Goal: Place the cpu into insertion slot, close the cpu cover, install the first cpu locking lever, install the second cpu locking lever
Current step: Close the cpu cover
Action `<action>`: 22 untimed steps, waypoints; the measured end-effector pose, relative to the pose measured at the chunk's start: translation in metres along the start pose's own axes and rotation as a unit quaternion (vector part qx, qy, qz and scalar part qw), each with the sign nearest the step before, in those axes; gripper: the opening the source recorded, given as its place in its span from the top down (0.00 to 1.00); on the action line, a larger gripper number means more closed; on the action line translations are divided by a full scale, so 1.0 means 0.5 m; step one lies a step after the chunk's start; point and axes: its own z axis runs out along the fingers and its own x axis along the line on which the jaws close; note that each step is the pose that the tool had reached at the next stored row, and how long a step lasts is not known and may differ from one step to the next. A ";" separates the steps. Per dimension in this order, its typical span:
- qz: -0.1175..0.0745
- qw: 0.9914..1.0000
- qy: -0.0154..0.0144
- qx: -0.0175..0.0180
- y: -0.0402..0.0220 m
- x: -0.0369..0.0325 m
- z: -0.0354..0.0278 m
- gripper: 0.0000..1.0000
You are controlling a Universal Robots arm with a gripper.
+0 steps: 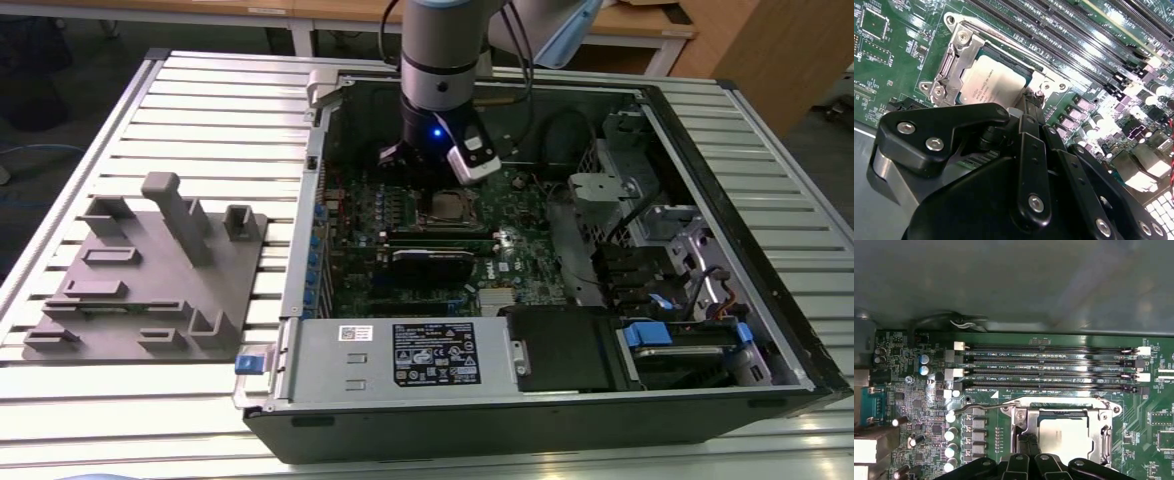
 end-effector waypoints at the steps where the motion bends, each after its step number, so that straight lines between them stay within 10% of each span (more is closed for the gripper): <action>1: 0.000 1.000 0.000 0.000 0.000 0.000 0.001 0.90; 22: 0.000 1.000 0.000 0.000 0.000 0.000 -0.007 0.90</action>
